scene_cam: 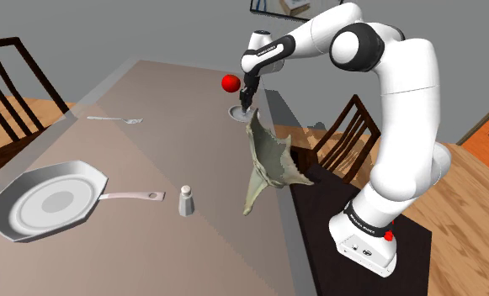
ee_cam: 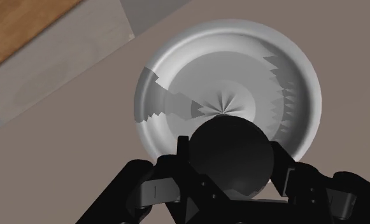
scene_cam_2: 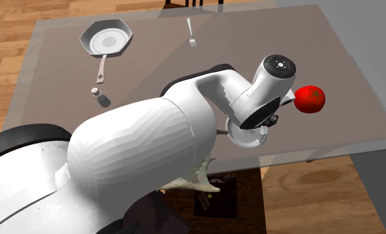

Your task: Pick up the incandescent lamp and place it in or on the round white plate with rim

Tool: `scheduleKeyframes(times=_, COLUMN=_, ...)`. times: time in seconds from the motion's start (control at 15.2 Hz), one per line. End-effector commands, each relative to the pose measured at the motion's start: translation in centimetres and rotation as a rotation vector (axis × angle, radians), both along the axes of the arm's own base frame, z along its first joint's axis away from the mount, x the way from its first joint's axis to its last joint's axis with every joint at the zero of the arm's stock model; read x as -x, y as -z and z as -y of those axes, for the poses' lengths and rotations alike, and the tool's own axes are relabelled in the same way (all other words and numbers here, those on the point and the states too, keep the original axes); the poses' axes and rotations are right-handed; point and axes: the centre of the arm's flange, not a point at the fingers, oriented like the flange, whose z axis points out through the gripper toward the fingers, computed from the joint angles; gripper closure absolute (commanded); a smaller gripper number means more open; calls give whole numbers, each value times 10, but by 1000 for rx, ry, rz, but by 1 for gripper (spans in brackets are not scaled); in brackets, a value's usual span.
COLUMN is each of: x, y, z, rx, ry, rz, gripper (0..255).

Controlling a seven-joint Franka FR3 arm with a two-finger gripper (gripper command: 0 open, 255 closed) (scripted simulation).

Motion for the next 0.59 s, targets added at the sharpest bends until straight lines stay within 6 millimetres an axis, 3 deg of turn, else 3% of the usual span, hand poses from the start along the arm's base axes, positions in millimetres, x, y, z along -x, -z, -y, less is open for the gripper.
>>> scheduleKeyframes(times=0.0, x=0, y=0, z=0, rx=0, ry=0, rz=1, gripper=255)
scheduleKeyframes(times=0.26, x=0, y=0, z=0, rx=0, ry=0, rz=1, gripper=255)
scheduleKeyframes(times=0.33, x=0, y=0, z=0, rx=0, ry=0, rz=1, gripper=0)
scheduleKeyframes(times=0.53, x=0, y=0, z=0, rx=0, ry=0, rz=1, gripper=0)
